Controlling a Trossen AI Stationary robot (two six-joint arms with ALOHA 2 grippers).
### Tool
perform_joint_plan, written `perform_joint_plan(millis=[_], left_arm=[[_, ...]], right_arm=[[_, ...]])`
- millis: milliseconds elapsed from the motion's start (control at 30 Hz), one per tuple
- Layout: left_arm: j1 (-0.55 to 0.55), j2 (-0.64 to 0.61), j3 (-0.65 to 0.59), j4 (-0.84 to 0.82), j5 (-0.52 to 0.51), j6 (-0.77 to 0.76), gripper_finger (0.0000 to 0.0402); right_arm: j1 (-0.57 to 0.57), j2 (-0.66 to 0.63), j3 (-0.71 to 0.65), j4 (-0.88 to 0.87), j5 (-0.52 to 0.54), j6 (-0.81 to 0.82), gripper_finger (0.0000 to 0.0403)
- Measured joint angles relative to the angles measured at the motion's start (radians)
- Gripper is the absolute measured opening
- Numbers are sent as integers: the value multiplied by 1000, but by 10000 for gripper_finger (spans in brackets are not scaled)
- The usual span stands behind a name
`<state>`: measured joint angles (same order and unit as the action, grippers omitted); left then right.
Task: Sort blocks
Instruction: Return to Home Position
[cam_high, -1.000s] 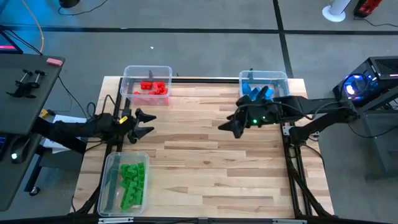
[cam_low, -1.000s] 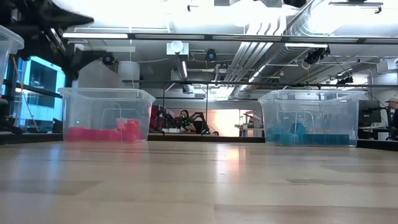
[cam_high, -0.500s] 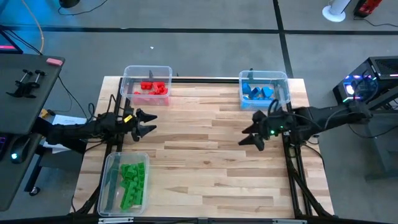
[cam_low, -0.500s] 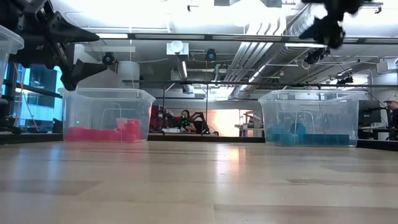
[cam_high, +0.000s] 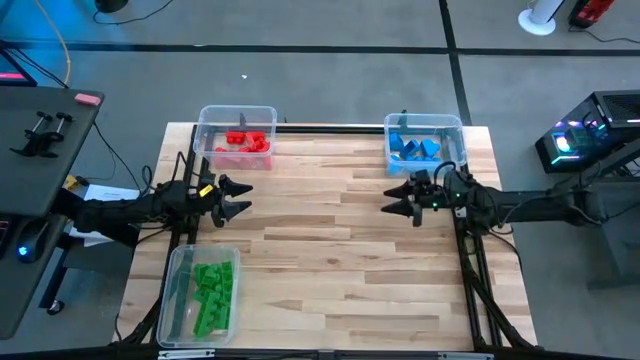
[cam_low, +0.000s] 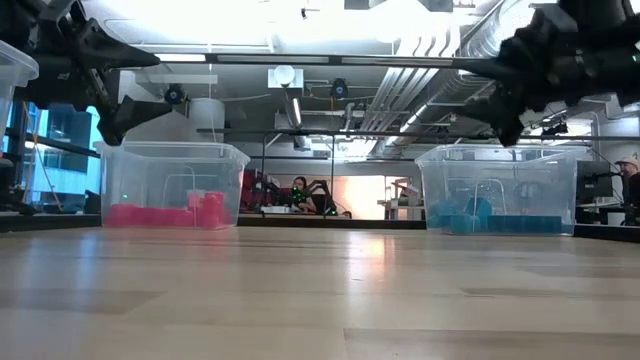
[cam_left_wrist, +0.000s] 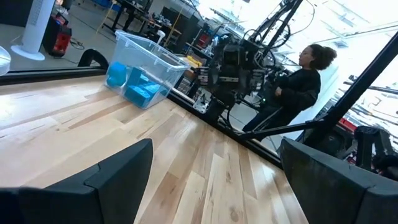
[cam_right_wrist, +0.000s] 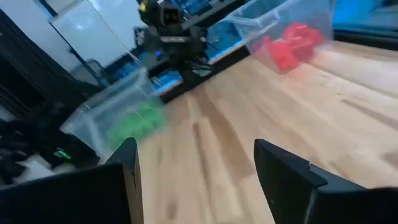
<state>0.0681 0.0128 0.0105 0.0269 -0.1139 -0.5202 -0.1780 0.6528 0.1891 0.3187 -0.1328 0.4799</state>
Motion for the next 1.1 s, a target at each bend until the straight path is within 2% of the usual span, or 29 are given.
perform_joint_plan(millis=[267, 433, 800, 967, 1100], left_arm=[[0, 0, 0, 0, 0, 0, 337], [0, 0, 0, -1, -1, -1, 337], [0, 0, 0, -1, -1, 0, 337], [0, -9, 1, -3, -1, 0, 337], [0, -9, 1, -3, 0, -1, 337]], right_arm=[[-3, -110, -173, 165, 44, 34, 190], [9, -141, -173, 48, 101, 11, 190], [9, -141, -172, -144, 103, 15, 190], [45, -372, -175, -309, 102, 10, 190], [56, -568, -177, -302, 106, 9, 190]])
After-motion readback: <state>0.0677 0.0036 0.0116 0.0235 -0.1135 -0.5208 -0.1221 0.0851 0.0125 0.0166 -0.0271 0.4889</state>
